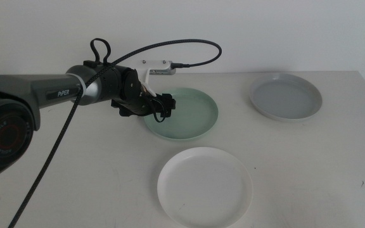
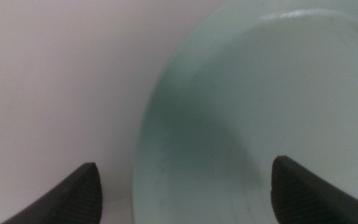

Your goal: Stack the three bowls on top of each other.

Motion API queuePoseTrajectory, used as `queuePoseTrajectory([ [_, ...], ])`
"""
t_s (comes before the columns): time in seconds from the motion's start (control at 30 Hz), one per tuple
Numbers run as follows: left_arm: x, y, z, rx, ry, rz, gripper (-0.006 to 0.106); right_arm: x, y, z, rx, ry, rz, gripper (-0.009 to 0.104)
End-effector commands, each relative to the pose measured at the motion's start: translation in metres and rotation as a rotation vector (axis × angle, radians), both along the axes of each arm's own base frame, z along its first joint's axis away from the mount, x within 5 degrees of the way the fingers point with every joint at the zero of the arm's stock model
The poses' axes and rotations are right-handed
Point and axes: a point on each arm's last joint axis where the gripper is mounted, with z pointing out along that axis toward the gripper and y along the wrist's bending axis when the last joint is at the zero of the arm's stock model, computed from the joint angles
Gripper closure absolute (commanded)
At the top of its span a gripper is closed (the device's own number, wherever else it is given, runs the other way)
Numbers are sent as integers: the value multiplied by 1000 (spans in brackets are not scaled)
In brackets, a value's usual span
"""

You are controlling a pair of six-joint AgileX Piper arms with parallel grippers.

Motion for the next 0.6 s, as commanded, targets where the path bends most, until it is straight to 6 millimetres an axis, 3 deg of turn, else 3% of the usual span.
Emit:
queuePoseTrajectory([
  [0.0, 6, -1, 36, -55, -109, 17, 11, -1, 0, 10, -25, -108, -3, 30],
  [0.1, 6, -1, 35, -54, -107, 17, 29, -1, 0, 10, -25, -108, -3, 30],
  [0.4, 8, 3, 36, -77, -109, 48, 99, -1, 0, 10, -25, -108, -3, 30],
  [0.57, 7, 7, 52, -71, -152, 40, 100, -1, 0, 10, -25, -108, -3, 30],
])
